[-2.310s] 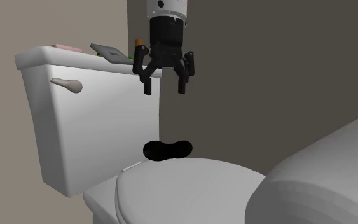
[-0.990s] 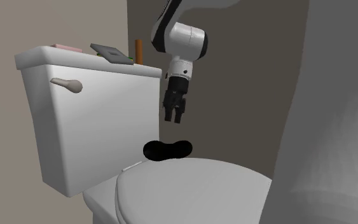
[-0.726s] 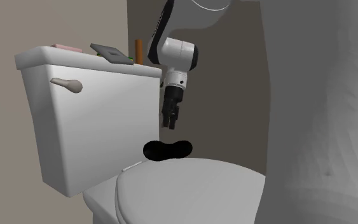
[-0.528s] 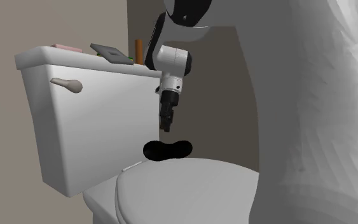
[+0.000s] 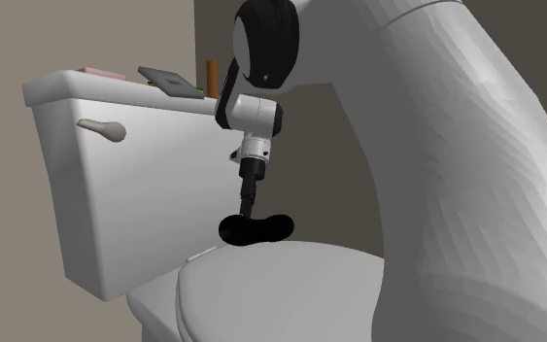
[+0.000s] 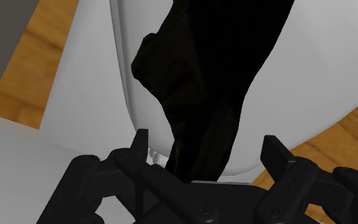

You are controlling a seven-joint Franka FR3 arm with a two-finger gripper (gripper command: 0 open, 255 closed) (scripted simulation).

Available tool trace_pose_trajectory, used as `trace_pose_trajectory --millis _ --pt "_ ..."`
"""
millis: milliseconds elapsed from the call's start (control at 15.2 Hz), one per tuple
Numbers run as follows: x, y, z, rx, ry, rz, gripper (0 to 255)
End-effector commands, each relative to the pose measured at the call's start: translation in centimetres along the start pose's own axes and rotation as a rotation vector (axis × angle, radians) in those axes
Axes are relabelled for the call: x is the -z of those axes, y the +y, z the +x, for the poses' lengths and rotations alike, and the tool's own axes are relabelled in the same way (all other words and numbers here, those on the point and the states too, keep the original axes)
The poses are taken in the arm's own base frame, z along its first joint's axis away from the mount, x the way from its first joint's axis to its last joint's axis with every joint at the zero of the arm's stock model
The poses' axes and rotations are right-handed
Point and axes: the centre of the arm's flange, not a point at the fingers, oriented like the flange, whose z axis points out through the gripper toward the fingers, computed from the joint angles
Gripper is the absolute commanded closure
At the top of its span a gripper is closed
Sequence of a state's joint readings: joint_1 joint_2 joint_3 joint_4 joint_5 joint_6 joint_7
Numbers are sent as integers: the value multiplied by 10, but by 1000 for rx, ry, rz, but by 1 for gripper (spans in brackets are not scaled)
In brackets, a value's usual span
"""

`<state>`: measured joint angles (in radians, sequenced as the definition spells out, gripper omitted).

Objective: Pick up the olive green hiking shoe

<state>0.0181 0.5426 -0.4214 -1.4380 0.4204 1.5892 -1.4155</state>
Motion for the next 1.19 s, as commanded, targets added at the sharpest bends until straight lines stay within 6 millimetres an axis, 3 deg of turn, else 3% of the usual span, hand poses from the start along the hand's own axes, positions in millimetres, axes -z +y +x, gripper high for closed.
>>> trace_pose_trajectory --millis 0,198,264,858,1122 --pt "-10 4 -1 1 0 0 0" --pt "-13 5 -2 1 0 0 0" --pt "-12 5 -2 1 0 0 255" --pt "-13 5 -2 1 0 0 255" --pt "7 -3 1 1 0 0 255"
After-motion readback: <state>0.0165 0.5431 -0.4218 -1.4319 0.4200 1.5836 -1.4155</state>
